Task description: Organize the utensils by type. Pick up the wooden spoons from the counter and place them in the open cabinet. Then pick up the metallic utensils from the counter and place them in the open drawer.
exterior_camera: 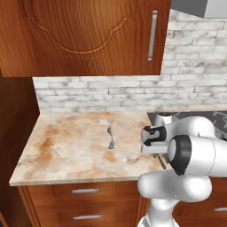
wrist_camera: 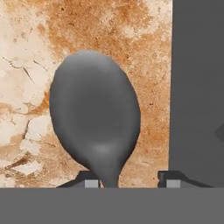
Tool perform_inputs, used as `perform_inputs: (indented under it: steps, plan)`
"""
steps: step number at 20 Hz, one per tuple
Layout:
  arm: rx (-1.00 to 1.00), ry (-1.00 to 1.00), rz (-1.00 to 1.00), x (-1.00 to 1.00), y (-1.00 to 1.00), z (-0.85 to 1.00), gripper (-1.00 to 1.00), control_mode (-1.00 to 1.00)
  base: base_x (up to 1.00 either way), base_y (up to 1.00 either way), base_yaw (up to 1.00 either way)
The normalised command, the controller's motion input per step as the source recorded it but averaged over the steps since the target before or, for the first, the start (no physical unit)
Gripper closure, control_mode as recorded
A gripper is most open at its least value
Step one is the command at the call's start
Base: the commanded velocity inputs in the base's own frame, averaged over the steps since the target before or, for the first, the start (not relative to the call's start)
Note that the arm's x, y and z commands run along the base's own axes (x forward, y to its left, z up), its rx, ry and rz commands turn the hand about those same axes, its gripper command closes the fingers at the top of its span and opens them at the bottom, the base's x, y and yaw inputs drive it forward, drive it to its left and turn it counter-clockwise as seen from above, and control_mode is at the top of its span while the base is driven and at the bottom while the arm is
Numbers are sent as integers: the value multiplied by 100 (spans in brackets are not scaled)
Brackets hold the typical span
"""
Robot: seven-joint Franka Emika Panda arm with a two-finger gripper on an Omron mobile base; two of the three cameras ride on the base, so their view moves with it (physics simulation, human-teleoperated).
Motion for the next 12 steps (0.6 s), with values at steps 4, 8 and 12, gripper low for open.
perform_inputs:
  steps: [4, 8, 12]
  plan:
    - [0, -9, 0, 3, 22, -10, 100, -100, 0, 0, 0]
    - [0, 0, 0, 3, 19, -1, 100, -100, 0, 0, 0]
    - [0, 0, 1, 0, 13, 29, 100, -100, 0, 0, 0]
